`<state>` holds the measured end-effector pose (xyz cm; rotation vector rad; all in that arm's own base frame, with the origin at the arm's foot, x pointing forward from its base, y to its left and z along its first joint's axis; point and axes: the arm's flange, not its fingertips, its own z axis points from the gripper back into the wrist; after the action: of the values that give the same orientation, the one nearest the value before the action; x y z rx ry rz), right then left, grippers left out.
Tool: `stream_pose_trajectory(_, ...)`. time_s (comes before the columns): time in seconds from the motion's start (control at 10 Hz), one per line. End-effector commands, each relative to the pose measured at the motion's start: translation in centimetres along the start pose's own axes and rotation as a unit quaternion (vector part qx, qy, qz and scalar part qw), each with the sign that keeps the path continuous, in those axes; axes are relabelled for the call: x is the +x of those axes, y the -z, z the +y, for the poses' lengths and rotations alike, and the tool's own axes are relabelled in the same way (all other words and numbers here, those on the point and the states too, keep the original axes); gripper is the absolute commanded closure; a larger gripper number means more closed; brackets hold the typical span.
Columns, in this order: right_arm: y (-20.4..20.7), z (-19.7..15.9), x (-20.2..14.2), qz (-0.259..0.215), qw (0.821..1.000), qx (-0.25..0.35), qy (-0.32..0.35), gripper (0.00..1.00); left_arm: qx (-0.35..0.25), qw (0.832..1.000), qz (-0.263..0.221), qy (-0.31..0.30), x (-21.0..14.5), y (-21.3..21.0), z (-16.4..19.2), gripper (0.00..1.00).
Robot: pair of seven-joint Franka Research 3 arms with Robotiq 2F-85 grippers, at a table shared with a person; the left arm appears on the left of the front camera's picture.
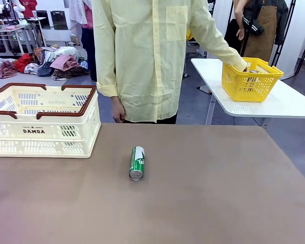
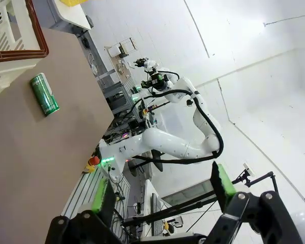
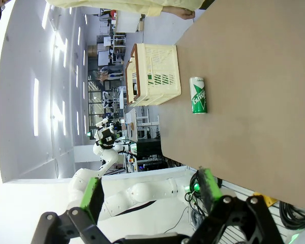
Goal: Place the drinks into the Shopping basket.
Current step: Pick up one drink and place it into the Shopping basket.
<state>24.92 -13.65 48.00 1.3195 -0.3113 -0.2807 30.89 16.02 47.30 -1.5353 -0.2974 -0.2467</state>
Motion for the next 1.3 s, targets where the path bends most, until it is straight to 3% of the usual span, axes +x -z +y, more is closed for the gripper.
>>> stream_pose_trajectory(0.0, 0.0, 0.5, 0.0, -0.005, 1.0, 0.008, 0.004, 0.0, -0.004, 1.0, -0.012, -0.007, 0.0, 0.4, -0.3, 0.0)
stream_pose_trajectory(0.1, 0.0, 0.5, 0.0, -0.005, 1.0, 0.008, 0.004, 0.0, 0.0, 1.0, 0.0, 0.0, 0.0, 0.0, 0.0, 0.0)
stream_pose_trajectory(0.2, 0.0, 0.5, 0.0, -0.005, 1.0, 0.008, 0.004, 0.0, 0.03, 0.995, -0.047, -0.077, 0.0, 1.3, -1.5, 0.0)
stream_pose_trajectory(0.3, 0.0, 0.5, 0.0, -0.005, 1.0, 0.008, 0.004, 0.0, 0.115, 0.986, -0.054, -0.112, 1.7, 5.1, -5.0, 0.0)
stream_pose_trajectory(0.5, 0.0, 0.5, 0.0, -0.005, 1.0, 0.008, 0.004, 0.0, 0.198, 0.974, 0.016, -0.108, 5.5, 12.1, -9.5, 0.0)
stream_pose_trajectory(0.7, 0.0, 0.5, 0.0, -0.005, 1.0, 0.008, 0.004, 0.0, 0.289, 0.943, 0.095, -0.133, 10.2, 20.3, -11.0, 0.0)
stream_pose_trajectory(0.8, 0.0, 0.5, 0.0, -0.005, 1.0, 0.008, 0.004, 0.0, 0.353, 0.917, 0.131, -0.133, 12.4, 25.6, -10.6, 0.0)
stream_pose_trajectory(1.0, 0.0, 0.5, 0.0, -0.005, 1.0, 0.008, 0.004, 0.0, 0.447, 0.876, 0.133, -0.119, 14.5, 33.7, -8.7, 0.0)
stream_pose_trajectory(1.2, 0.0, 0.5, 0.0, -0.005, 1.0, 0.008, 0.004, 0.0, 0.496, 0.847, 0.16, -0.103, 14.6, 39.5, -5.9, 0.0)
